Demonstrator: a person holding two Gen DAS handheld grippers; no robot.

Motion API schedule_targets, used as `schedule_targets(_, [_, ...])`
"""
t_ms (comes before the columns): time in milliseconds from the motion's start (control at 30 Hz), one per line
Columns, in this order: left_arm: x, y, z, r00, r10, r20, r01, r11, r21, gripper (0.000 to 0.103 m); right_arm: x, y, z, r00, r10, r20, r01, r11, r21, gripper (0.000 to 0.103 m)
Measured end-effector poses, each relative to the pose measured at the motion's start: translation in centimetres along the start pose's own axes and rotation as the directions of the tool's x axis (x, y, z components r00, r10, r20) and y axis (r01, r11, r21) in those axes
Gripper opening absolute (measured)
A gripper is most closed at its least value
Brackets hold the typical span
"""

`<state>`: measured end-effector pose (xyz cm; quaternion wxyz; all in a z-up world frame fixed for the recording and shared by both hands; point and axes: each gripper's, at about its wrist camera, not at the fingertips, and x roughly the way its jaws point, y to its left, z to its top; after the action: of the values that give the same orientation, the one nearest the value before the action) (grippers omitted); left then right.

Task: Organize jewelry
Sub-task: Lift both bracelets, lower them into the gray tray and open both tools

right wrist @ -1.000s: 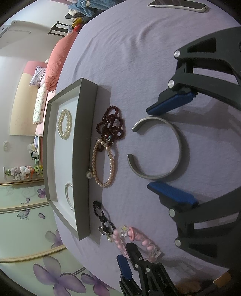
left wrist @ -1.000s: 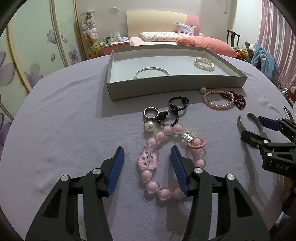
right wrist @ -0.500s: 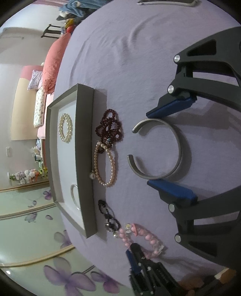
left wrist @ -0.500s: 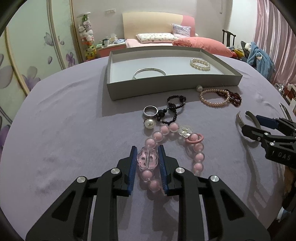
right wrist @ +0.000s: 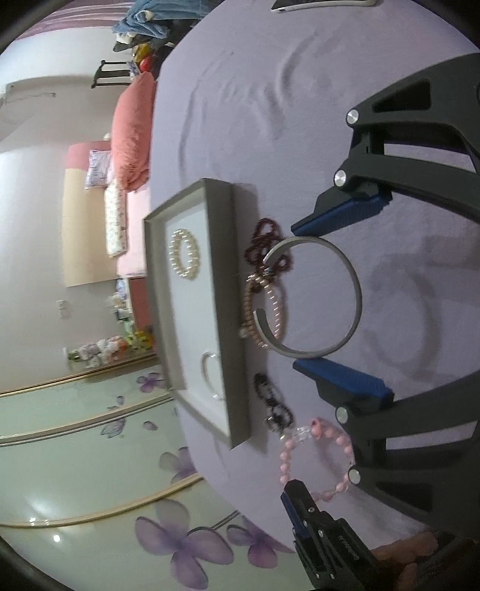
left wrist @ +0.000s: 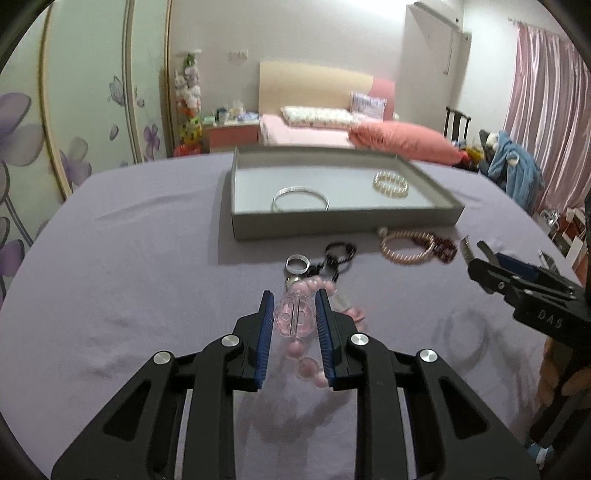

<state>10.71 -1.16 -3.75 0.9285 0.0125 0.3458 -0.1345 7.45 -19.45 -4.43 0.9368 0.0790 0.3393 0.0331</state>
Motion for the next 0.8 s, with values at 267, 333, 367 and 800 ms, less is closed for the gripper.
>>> schedule_targets(267, [-1.8, -0.8, 0.8, 0.994, 0.009, 0.106, -0.008, 1.0, -0.006, 0.024, -2.2, 0.9, 0.7, 0.992, 0.008, 0.127, -0.007, 1.0, -0.009, 0.065])
schedule_targets(333, [-2.0, -0.9, 1.0, 0.992, 0.013, 0.122, -0.011, 1.0, -0.011, 0.024, -2.7, 1.2, 0.9, 0.988, 0.006, 0.152, -0.004, 1.0, -0.013, 0.065])
schedule_targets(367, [-2.1, -1.0, 1.1, 0.992, 0.014, 0.129, -0.013, 1.0, -0.013, 0.024, -3.0, 1.3, 1.0, 0.985, 0.003, 0.171, 0.0, 1.0, -0.016, 0.065])
schedule_targets(800, [-3.3, -1.7, 2.7, 0.976, 0.033, 0.217, -0.034, 0.999, 0.001, 0.024, -5.6, 2.6, 2.2, 0.941, -0.033, 0.336, 0.058, 0.996, -0.064, 0.065])
